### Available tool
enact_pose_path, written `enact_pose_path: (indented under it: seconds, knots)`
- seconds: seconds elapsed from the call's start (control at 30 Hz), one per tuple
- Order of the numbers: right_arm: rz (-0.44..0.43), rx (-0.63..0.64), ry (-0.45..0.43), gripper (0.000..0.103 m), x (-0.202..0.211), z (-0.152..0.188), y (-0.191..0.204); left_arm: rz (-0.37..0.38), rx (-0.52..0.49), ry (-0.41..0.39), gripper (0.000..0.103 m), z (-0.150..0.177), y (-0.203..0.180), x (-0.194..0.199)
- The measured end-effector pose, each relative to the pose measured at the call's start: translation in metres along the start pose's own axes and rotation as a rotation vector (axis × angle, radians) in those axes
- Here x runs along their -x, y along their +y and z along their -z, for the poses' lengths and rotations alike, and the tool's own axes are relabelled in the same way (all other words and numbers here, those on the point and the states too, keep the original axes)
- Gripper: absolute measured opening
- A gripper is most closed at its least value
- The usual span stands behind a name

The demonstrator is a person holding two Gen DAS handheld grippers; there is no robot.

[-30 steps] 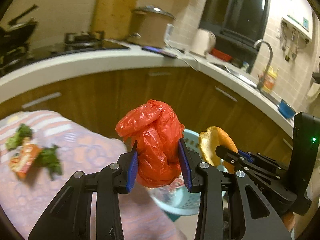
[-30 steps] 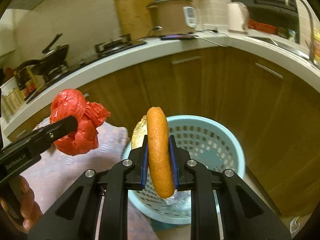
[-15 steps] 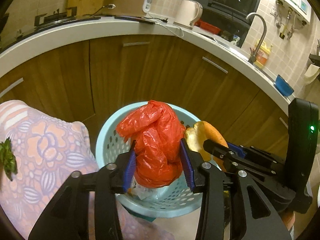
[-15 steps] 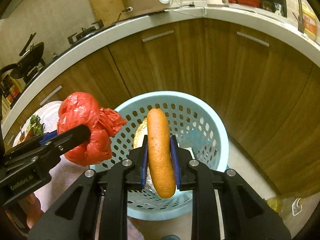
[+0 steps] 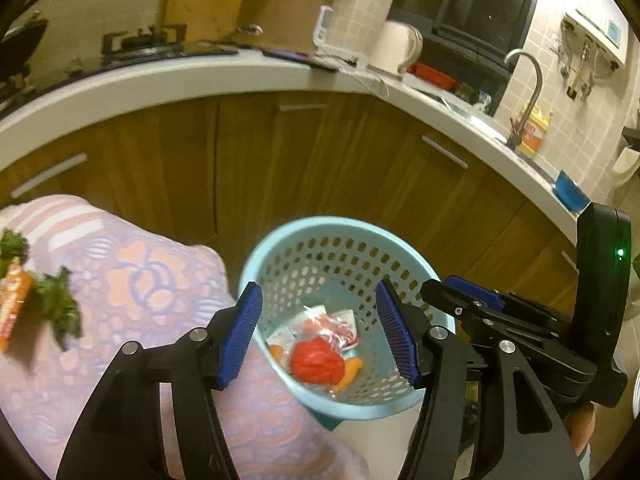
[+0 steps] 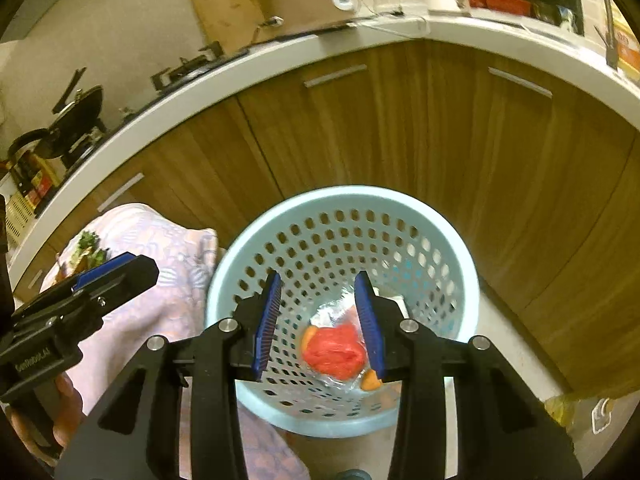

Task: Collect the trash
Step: 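Carry the red bag and bun over the basket and open both tools, then move both tools back to the table over the panda snack wrappers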

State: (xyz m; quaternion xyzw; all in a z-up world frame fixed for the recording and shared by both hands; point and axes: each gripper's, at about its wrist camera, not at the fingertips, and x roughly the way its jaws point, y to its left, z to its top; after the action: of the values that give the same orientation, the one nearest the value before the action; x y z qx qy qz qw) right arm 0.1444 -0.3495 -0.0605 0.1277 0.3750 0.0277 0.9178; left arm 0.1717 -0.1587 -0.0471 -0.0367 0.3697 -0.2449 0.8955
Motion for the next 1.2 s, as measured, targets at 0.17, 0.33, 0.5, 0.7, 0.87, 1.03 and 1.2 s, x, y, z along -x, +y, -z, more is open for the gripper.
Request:
enact_pose_path:
  seconds: [0.17,0.33,0.5,0.7,0.87,1.03,1.2]
  knots:
    - [-0.043,0.058,-0.025,0.035,0.008,-0.004,0.034,-0.026,0.034,-0.059,0.058,-0.003,0.018,0.032]
    - [-0.087,0.116,-0.033,0.035,0.009,-0.008,0.072,-0.089,0.07,-0.116,0.058,-0.003,0.045,0.07]
    - [-0.136,0.185,-0.026,0.035,0.005,-0.008,0.116,-0.167,0.129,-0.172,0.058,-0.002,0.084,0.11]
    - [-0.203,0.272,-0.022,0.035,0.003,-0.004,0.17,-0.281,0.218,-0.221,0.058,0.008,0.14,0.155]
    - [-0.242,0.343,-0.009,0.035,-0.004,0.003,0.213,-0.379,0.318,-0.234,0.059,0.023,0.198,0.183]
    - [-0.271,0.39,0.014,0.035,-0.017,0.011,0.247,-0.445,0.378,-0.219,0.065,0.03,0.242,0.183]
    - [-0.284,0.416,0.042,0.035,-0.032,0.015,0.271,-0.497,0.381,-0.146,0.066,0.029,0.271,0.157]
